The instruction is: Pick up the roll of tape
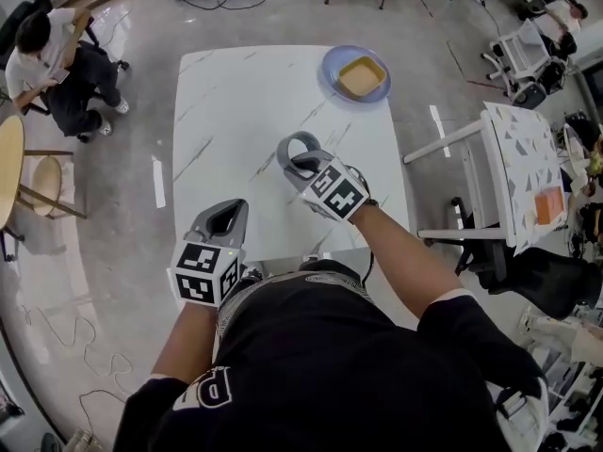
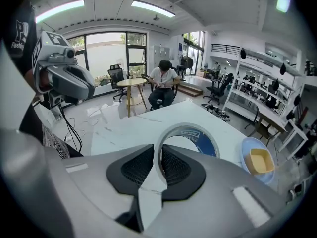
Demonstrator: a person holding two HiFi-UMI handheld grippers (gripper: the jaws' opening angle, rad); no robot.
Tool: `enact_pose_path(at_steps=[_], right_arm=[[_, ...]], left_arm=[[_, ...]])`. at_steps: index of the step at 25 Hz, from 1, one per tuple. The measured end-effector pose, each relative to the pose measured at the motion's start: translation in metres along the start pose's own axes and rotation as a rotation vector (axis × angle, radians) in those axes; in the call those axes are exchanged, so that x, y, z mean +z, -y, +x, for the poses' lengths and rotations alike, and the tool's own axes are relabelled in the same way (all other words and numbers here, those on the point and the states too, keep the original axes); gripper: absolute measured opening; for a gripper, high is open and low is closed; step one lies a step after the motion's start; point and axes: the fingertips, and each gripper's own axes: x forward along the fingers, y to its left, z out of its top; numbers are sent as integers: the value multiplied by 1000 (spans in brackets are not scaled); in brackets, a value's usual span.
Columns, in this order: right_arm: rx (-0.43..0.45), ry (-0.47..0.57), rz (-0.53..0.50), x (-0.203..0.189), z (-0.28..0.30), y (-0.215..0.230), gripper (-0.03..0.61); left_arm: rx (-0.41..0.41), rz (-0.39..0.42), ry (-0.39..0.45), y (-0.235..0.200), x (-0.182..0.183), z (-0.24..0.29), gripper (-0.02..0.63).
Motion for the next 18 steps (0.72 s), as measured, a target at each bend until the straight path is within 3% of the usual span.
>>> enact_pose_path(at_steps=[6,18], right_arm=[[-16,83,61,8,-30,-11,48],[-24,300,291,19,-92,-16,48]], left_arm=[[-29,23,-2,11,3,5,58],[-72,62,47,29,22,10,58]])
